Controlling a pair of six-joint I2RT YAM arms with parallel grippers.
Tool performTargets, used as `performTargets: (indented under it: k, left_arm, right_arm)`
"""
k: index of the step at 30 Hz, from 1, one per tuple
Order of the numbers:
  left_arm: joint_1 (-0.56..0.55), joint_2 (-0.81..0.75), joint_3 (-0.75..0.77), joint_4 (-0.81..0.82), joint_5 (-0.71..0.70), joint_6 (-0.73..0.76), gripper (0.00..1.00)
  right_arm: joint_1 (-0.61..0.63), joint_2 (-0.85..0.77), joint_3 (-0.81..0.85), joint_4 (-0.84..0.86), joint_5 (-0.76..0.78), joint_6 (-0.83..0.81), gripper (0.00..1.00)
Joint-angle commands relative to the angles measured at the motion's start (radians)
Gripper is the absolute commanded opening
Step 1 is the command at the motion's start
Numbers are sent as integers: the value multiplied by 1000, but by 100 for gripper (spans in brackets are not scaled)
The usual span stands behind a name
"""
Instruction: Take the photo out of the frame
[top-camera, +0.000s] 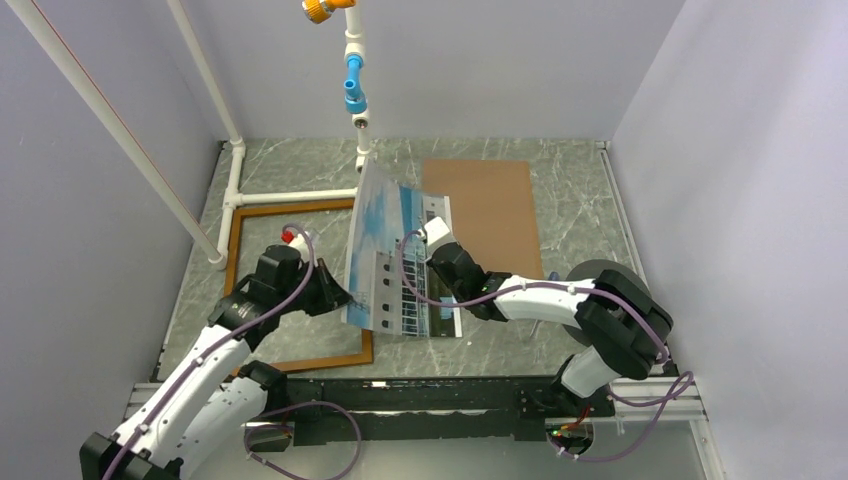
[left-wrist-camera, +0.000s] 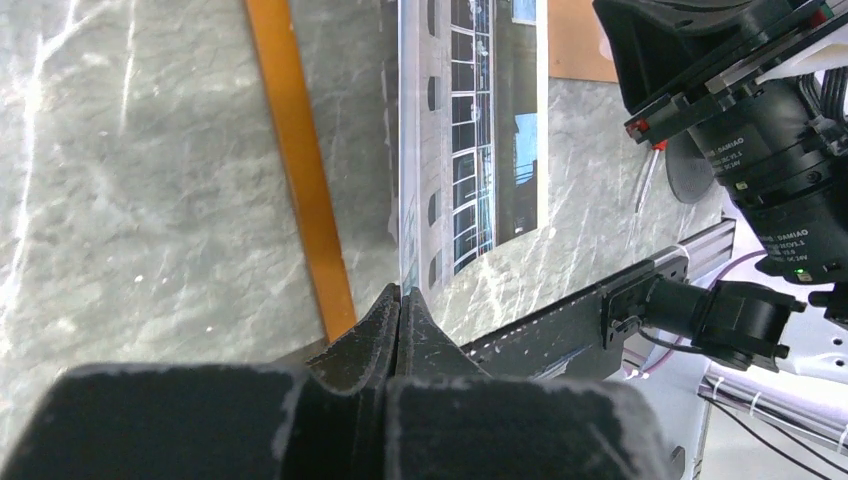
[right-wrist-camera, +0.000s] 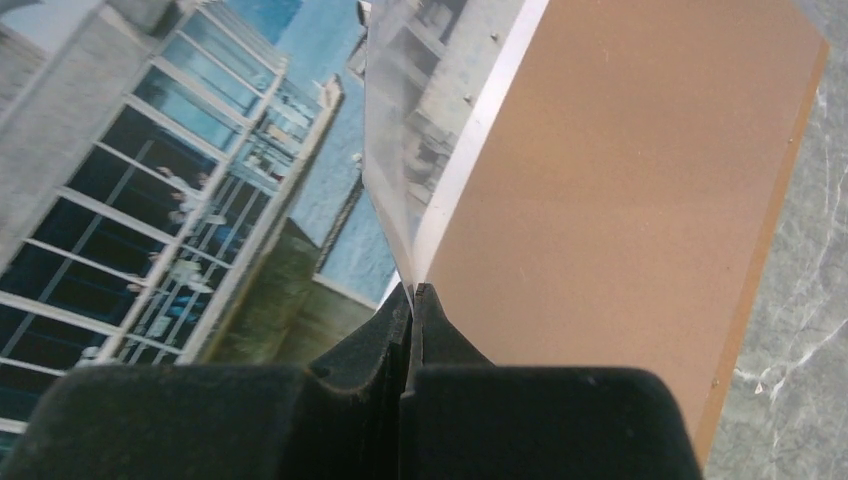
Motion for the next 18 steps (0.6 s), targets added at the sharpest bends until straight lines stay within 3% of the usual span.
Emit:
performTargets:
  k: [1, 11, 18]
  left_arm:
    - [20, -58, 71, -137, -31, 56, 0]
    - [34, -120, 203, -338, -104, 119, 0]
    - [35, -151, 258, -414, -141, 128, 0]
  right_arm:
    - [-2, 12, 35, -14, 5, 35, 0]
    - [4, 30, 39, -19, -1, 36, 6]
    - [30, 46, 45, -28, 2, 29, 21]
